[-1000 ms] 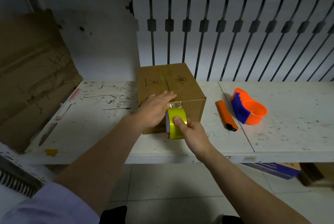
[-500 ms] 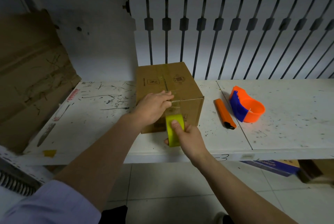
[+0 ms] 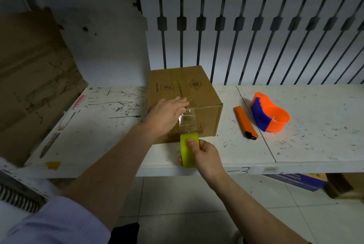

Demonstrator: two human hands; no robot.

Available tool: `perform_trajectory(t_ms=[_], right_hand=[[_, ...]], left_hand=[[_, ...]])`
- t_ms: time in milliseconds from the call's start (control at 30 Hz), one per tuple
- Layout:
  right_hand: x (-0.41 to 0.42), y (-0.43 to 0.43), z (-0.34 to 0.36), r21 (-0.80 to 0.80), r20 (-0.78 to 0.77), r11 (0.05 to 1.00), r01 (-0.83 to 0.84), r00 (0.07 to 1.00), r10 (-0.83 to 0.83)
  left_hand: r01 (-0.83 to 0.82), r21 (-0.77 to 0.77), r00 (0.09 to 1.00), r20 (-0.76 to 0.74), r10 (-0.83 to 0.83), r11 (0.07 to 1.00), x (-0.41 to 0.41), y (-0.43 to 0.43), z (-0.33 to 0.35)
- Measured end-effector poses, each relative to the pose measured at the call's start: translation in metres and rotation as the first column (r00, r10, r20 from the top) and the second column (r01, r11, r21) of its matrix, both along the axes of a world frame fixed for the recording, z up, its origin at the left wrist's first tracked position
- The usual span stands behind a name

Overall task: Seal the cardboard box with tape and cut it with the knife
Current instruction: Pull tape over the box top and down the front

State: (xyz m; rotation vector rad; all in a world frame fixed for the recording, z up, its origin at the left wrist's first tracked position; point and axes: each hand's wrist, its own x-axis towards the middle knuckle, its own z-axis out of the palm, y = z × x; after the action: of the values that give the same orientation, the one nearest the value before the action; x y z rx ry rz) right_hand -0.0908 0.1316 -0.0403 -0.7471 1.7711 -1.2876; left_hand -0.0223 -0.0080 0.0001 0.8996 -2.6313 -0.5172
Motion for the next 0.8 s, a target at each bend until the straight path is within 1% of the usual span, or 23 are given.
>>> perform_trajectory(t_ms=[200, 333, 433, 500, 533, 567, 600, 633, 667, 700, 733, 767, 800], right_hand=[[-0.003, -0.009, -0.019, 0.042, -0.01, 0.999, 0.01, 1.0, -0.01], [0.001, -0.014, -0.015, 0.057, 0.009, 0.998, 0.036, 0.999, -0.036], [0.002, -0.013, -0.008, 0.054, -0.021, 0.997, 0.047, 0.999, -0.046], [0.002, -0.012, -0.009, 0.035, 0.017, 0.999, 0.039, 0.999, -0.039], [0.002, -0.01, -0.009, 0.021, 0.039, 0.999, 0.036, 0.999, -0.036], [0.001, -0.007, -0.008, 0.017, 0.051, 0.999, 0.036, 0.998, -0.037], [0.001, -0.005, -0.008, 0.02, 0.053, 0.999, 0.042, 0.998, -0.043], [-0.001, -0.003, -0.007, 0.02, 0.047, 0.998, 0.051, 0.998, -0.052], [-0.002, -0.003, -0.007, 0.018, 0.038, 0.998, 0.064, 0.997, -0.065], [-0.004, -0.002, -0.007, 0.011, 0.028, 0.997, 0.072, 0.997, -0.072], [-0.005, -0.002, -0.006, 0.0, 0.022, 0.998, 0.069, 0.997, -0.069], [-0.005, -0.001, -0.004, -0.005, 0.016, 0.998, 0.062, 0.998, -0.062], [-0.005, -0.001, -0.003, 0.002, 0.012, 0.999, 0.052, 0.999, -0.052]], left_hand=[[-0.011, -0.04, 1.0, -0.015, 0.01, 0.999, -0.001, 0.0, -0.002], [-0.022, -0.032, 0.999, -0.028, 0.021, 0.999, -0.001, -0.002, -0.003], [-0.018, -0.017, 1.0, -0.024, 0.018, 1.0, 0.0, -0.003, -0.001], [-0.025, 0.003, 0.997, -0.072, 0.025, 1.0, 0.002, 0.001, 0.002], [-0.053, 0.012, 0.989, -0.139, 0.054, 0.999, 0.004, 0.008, 0.002], [-0.115, 0.011, 0.965, -0.235, 0.115, 0.993, 0.007, 0.015, -0.001], [-0.219, 0.005, 0.917, -0.341, 0.207, 0.976, 0.009, 0.026, -0.005], [-0.349, 0.015, 0.844, -0.429, 0.321, 0.937, 0.011, 0.04, -0.01], [-0.471, 0.057, 0.756, -0.489, 0.436, 0.88, 0.012, 0.055, -0.013], [-0.561, 0.145, 0.668, -0.502, 0.549, 0.815, 0.012, 0.069, -0.016], [-0.608, 0.26, 0.601, -0.465, 0.65, 0.75, 0.011, 0.079, -0.02], [-0.615, 0.381, 0.563, -0.4, 0.723, 0.69, 0.009, 0.085, -0.025], [-0.579, 0.502, 0.554, -0.336, 0.761, 0.643, 0.007, 0.087, -0.031]])
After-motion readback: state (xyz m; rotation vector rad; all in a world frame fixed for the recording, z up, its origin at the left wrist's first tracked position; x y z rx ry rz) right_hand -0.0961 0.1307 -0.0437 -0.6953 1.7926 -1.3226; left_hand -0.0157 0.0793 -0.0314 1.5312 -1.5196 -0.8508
